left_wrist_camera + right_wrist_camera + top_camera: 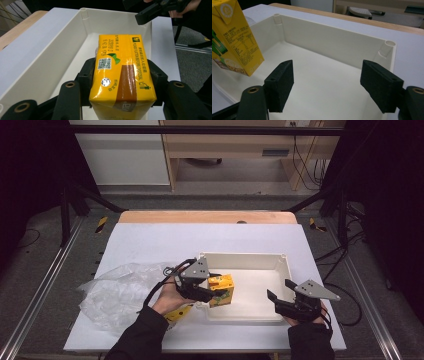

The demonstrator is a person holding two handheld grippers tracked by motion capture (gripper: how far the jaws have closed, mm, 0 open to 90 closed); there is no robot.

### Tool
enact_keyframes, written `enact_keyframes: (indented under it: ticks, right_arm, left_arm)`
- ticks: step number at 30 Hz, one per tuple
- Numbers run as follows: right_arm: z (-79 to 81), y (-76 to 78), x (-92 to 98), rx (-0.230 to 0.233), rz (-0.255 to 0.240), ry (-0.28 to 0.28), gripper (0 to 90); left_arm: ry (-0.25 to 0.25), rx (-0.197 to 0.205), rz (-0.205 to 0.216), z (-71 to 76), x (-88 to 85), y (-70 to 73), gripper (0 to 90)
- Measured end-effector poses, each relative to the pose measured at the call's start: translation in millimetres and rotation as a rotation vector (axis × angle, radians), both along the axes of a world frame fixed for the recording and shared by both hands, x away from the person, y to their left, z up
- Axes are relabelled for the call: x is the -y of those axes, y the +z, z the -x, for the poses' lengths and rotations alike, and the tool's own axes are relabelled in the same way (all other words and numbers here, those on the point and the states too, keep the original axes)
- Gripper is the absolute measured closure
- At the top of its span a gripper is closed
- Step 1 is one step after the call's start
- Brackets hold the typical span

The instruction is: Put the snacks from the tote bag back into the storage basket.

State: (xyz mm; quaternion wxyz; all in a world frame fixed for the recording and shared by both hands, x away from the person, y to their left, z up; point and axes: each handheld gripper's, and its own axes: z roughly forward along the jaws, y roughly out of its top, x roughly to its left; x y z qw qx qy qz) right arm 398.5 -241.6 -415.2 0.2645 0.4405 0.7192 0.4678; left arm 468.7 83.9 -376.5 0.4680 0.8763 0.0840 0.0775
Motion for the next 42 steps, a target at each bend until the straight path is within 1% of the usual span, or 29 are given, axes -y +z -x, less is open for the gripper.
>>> enact_keyframes:
  ticks: [4, 8, 11, 13, 16, 17, 19, 22, 28, 34, 38, 42]
  right_arm:
    - [0.0, -0.1, -0.1, 0.000, 0.000, 0.001, 26.9]
    - [-0.1, -0.4, -0.3, -0.001, 0.006, 0.001, 26.8]
    - [-0.2, -0.6, -0.7, -0.001, 0.006, 0.002, 26.9]
    - [-0.2, -0.7, -0.8, -0.001, 0.006, 0.002, 26.9]
    - [-0.2, -0.7, -1.0, -0.001, 0.007, 0.002, 26.9]
    - [-0.2, -0.7, -0.9, -0.001, 0.007, 0.002, 26.9]
    - [-0.2, -0.8, -1.0, -0.001, 0.007, 0.002, 26.9]
    - [-0.4, -1.1, -1.1, -0.003, 0.010, 0.004, 26.9]
    - [-0.6, -1.4, -1.3, -0.003, 0.009, 0.004, 26.9]
    - [-0.5, -1.5, -1.7, -0.004, 0.008, 0.004, 26.9]
    - [-0.3, -1.3, -1.6, -0.004, 0.009, 0.003, 26.9]
    - [-0.4, -1.5, -1.7, -0.004, 0.008, 0.003, 26.9]
  left_arm:
    - [-0.014, -0.011, -0.006, -0.6, 0.9, -8.1, 50.4]
    - [-0.031, -0.020, -0.009, -1.2, 0.9, -13.1, 50.4]
    - [-0.045, -0.017, -0.019, -0.8, 2.0, -15.6, 50.4]
    - [-0.050, -0.021, -0.011, -0.5, 3.3, -17.7, 50.4]
    - [-0.063, -0.024, -0.016, -0.7, 4.1, -20.9, 50.4]
    - [-0.064, -0.024, -0.014, -0.6, 4.5, -22.1, 50.4]
    - [-0.067, -0.022, -0.027, -0.3, 5.2, -24.6, 50.4]
    - [-0.071, -0.024, -0.034, -0.8, 5.2, -27.9, 50.4]
    - [-0.076, -0.031, -0.028, -0.5, 5.8, -34.1, 50.4]
    - [-0.082, -0.021, -0.043, 0.1, 8.1, -36.1, 50.2]
    - [-0.080, -0.010, -0.061, -0.1, 10.8, -39.8, 50.1]
    - [-0.076, -0.030, -0.058, -2.1, 9.1, -40.6, 49.8]
